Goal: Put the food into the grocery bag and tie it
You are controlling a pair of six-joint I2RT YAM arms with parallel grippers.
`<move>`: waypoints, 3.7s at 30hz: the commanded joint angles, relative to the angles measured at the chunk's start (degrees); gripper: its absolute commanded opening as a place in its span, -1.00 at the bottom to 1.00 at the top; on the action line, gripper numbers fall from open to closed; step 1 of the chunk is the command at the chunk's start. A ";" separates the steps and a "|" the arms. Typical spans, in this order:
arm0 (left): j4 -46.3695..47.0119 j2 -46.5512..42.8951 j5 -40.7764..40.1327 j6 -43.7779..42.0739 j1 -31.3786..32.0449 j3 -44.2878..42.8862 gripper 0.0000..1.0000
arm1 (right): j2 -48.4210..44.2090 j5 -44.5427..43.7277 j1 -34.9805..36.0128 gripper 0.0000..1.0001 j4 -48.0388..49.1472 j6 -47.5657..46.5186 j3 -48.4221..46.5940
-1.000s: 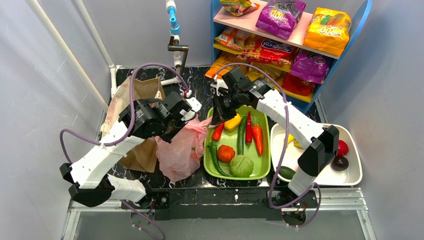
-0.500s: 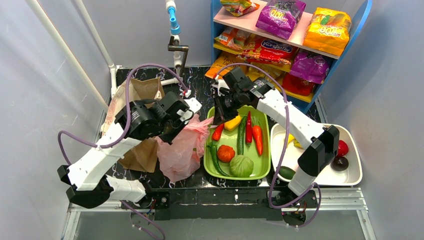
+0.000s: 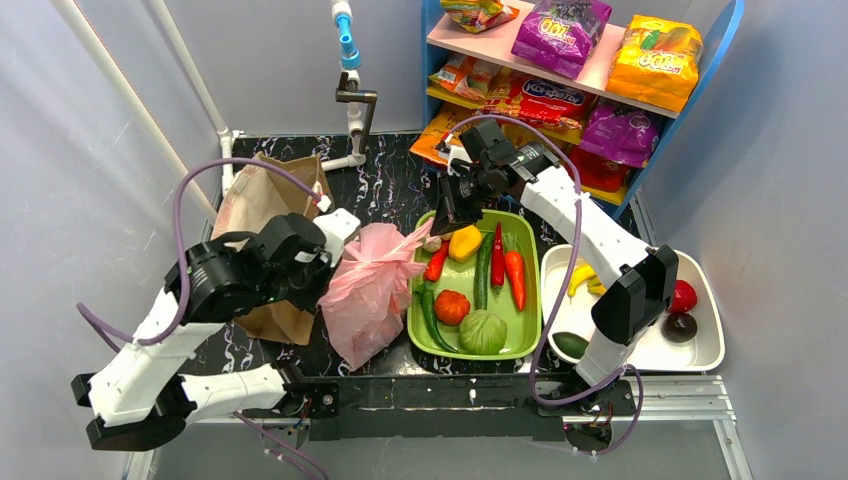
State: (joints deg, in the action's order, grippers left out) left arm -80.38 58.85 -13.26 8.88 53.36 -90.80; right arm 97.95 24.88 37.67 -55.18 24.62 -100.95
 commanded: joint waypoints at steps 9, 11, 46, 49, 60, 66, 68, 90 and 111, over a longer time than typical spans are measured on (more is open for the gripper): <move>1.07 -17.09 -4.66 15.21 -0.37 9.07 -1.00 | 1.63 -5.84 -7.20 -0.97 2.19 11.25 0.70; 3.89 -20.20 -7.48 18.27 -0.37 11.22 -1.00 | 1.63 -6.69 -7.54 -0.97 2.18 13.12 1.58; 29.26 -29.10 -21.10 23.20 -0.34 25.19 -1.00 | 10.07 11.89 -9.45 -0.97 15.00 15.35 -11.49; 29.27 -30.83 -20.54 27.60 -0.32 28.33 -1.00 | 11.03 13.04 -9.28 -0.97 16.23 14.06 -9.37; 25.08 -31.00 -18.51 37.49 -0.37 33.46 -1.00 | 14.29 10.65 -9.36 -0.97 12.82 9.38 -8.57; 23.32 -32.20 -18.87 40.31 -0.37 34.46 -0.98 | 14.32 11.52 -9.30 -0.97 12.31 8.72 -7.92; 22.84 -32.39 -19.07 40.53 -0.37 34.34 -0.91 | 13.85 12.34 -9.35 -0.97 11.99 8.09 -7.79; 16.61 -25.72 -21.13 30.53 -0.36 20.21 0.82 | 3.93 9.62 -9.37 0.19 4.89 6.87 -12.75; 18.02 -10.96 -12.66 16.99 -0.34 8.28 0.96 | -12.62 14.37 -11.65 0.62 71.50 80.97 -4.38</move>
State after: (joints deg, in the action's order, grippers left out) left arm -63.02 46.59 -27.73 27.53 53.34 -81.10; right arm 88.09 44.47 26.30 -6.72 84.66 -107.39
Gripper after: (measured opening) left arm 0.981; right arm 0.801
